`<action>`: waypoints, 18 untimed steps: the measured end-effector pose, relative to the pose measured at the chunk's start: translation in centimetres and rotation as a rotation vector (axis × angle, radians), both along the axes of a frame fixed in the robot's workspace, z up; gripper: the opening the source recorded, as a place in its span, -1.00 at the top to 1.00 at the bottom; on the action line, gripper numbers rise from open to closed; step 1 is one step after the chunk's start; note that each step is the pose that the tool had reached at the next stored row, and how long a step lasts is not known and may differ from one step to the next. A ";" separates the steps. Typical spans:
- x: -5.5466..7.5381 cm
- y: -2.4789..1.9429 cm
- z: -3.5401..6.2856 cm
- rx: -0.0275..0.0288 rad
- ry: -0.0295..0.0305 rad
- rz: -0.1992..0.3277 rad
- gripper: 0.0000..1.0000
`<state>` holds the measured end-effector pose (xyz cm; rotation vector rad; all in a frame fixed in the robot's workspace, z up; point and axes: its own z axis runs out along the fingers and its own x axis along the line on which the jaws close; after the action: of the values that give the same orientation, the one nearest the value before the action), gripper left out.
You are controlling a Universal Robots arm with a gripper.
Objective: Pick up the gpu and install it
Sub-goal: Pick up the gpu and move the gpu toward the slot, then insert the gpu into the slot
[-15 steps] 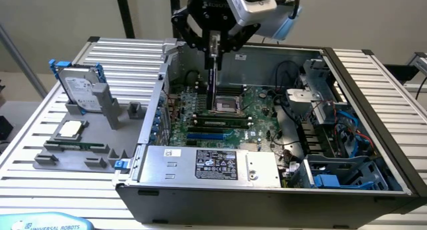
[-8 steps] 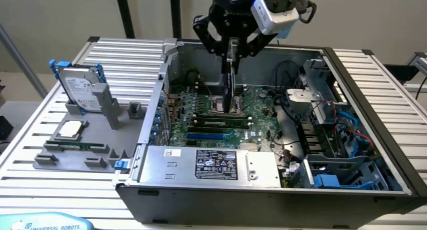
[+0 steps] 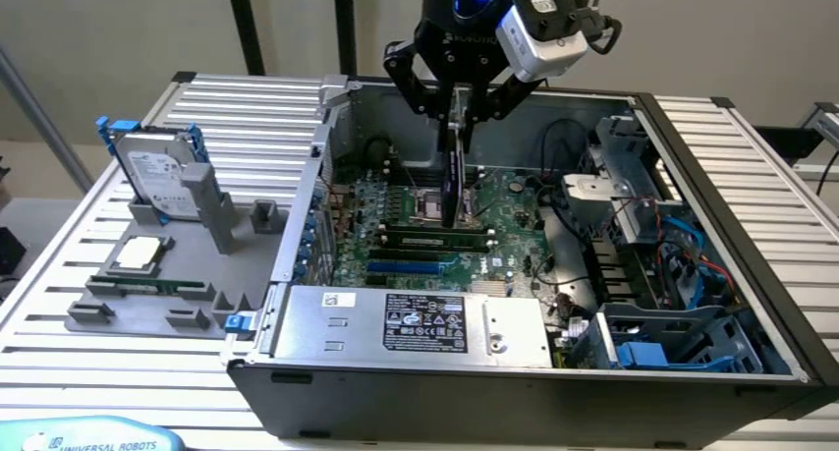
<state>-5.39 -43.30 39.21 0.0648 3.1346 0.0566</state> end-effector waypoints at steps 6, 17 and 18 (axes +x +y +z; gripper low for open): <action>0.0 0.00 -0.01 0.0001 0.0000 0.000 0.47; -0.1 0.06 -0.26 0.0002 -0.0037 0.033 0.47; -0.1 0.06 -0.31 0.0001 -0.0037 0.051 0.47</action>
<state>-5.51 -43.24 38.90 -0.0146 3.1324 0.0571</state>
